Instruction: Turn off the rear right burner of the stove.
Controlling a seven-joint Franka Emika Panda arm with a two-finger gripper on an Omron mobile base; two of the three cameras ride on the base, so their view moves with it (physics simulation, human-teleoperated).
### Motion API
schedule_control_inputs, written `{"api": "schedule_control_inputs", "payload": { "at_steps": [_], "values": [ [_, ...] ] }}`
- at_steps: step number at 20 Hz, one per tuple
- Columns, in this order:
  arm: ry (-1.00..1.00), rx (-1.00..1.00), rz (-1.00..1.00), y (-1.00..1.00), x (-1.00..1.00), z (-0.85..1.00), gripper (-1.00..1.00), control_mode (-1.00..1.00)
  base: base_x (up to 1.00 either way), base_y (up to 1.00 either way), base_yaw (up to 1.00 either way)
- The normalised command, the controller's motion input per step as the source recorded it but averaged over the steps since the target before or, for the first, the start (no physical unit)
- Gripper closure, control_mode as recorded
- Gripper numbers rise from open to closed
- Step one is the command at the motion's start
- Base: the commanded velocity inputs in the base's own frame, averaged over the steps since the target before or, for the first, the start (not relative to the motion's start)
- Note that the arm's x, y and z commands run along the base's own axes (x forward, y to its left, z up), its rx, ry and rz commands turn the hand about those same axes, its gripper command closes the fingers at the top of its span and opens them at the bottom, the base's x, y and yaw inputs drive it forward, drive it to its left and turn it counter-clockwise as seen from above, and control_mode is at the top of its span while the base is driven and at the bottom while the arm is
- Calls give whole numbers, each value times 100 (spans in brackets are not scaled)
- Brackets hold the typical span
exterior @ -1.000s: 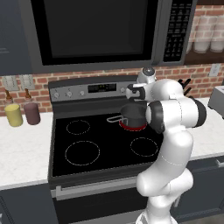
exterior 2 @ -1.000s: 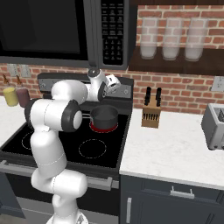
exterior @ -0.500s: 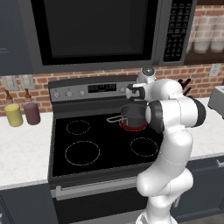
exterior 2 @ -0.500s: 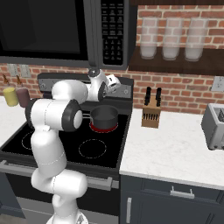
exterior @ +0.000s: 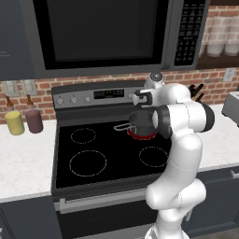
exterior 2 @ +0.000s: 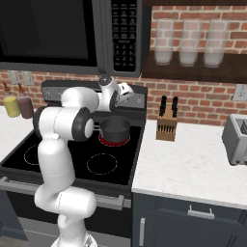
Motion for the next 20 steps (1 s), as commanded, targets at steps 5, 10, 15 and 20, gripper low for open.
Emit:
{"api": "schedule_control_inputs", "payload": {
  "at_steps": [5, 10, 15, 20],
  "values": [
    [0, 0, 0, 0, 14, -7, -100, -100, 0, 0, 0],
    [0, 0, 0, 0, 2, 0, -100, -100, 0, 0, 0],
    [0, -1, 0, 0, 4, 0, -100, -100, 0, 0, 0],
    [-2, -4, 0, 0, 16, -7, -100, -100, 0, 0, 0]
  ]
}}
